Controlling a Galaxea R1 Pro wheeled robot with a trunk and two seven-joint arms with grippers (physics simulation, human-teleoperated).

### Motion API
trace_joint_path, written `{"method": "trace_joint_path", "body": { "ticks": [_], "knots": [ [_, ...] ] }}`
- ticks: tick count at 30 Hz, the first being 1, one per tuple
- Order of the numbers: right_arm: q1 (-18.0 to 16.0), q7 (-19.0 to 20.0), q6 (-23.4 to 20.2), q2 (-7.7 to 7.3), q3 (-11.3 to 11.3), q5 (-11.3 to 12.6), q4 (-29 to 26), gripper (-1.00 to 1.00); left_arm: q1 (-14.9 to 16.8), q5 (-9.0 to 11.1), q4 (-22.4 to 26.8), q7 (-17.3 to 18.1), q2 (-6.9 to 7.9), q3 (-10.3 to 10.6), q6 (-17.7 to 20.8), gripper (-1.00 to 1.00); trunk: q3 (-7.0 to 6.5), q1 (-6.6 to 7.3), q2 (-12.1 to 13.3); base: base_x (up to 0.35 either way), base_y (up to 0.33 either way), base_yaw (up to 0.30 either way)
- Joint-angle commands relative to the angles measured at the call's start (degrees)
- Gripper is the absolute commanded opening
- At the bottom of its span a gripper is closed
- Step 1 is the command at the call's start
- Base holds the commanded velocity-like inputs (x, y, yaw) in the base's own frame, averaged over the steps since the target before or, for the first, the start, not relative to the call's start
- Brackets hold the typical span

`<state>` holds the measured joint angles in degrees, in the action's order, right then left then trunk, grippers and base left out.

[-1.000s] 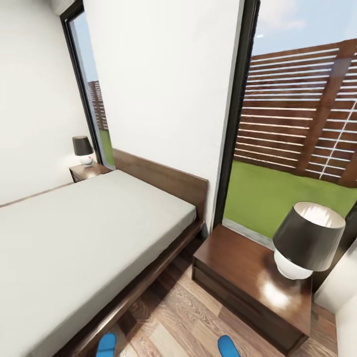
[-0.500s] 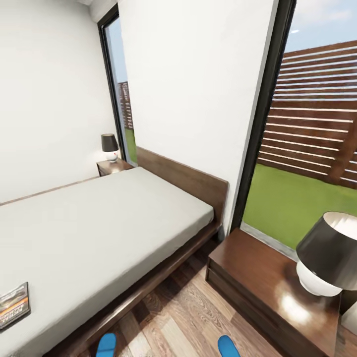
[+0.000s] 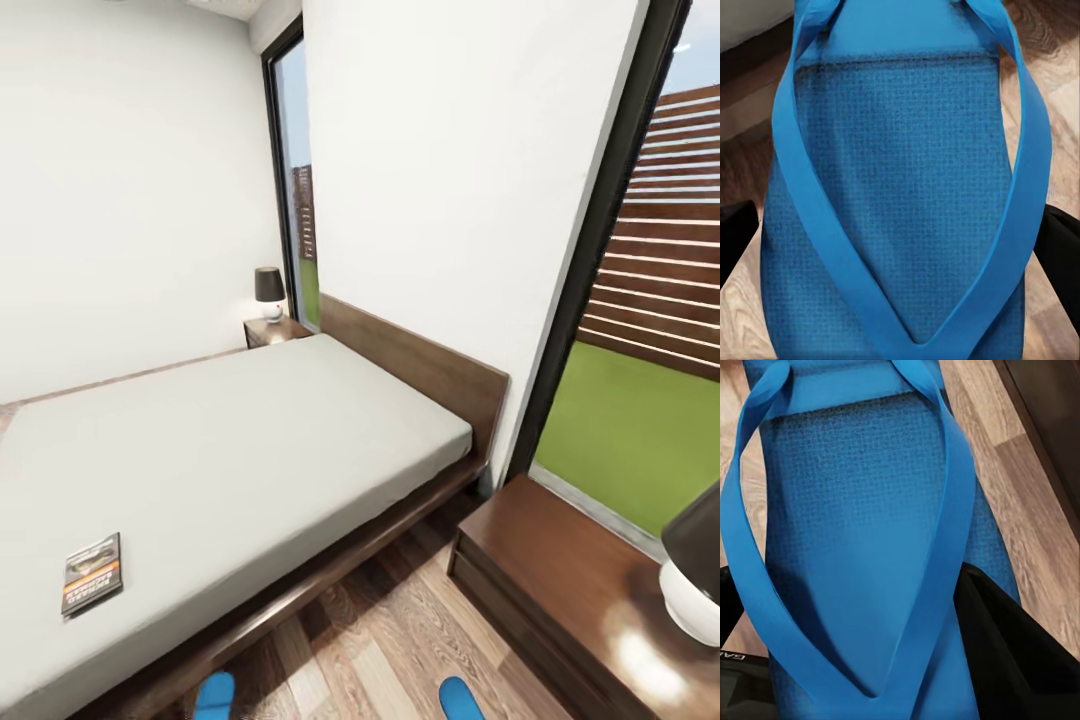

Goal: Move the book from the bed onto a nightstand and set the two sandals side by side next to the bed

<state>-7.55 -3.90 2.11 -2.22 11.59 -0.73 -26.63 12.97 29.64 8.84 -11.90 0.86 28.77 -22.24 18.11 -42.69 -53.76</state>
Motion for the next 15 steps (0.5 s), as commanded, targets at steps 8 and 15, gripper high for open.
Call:
{"method": "trace_joint_path", "body": {
  "ticks": [8, 15],
  "knots": [
    [-0.04, -0.49, 0.09, -0.07, 0.45, 0.03, 0.0, -1.0, 0.04, 0.15, 0.02, -0.4, 0.02, 0.49, -0.08, -1.0, 0.07, 0.0, -0.04, 0.0, 0.0, 0.29],
    [-0.02, -0.49, 0.09, -0.07, 0.45, 0.03, 0.0, -1.0, 0.04, 0.13, 0.03, -0.4, 0.03, 0.49, -0.08, -1.0, 0.07, 0.0, -0.04, 0.0, 0.0, 0.29]
  ]
}}
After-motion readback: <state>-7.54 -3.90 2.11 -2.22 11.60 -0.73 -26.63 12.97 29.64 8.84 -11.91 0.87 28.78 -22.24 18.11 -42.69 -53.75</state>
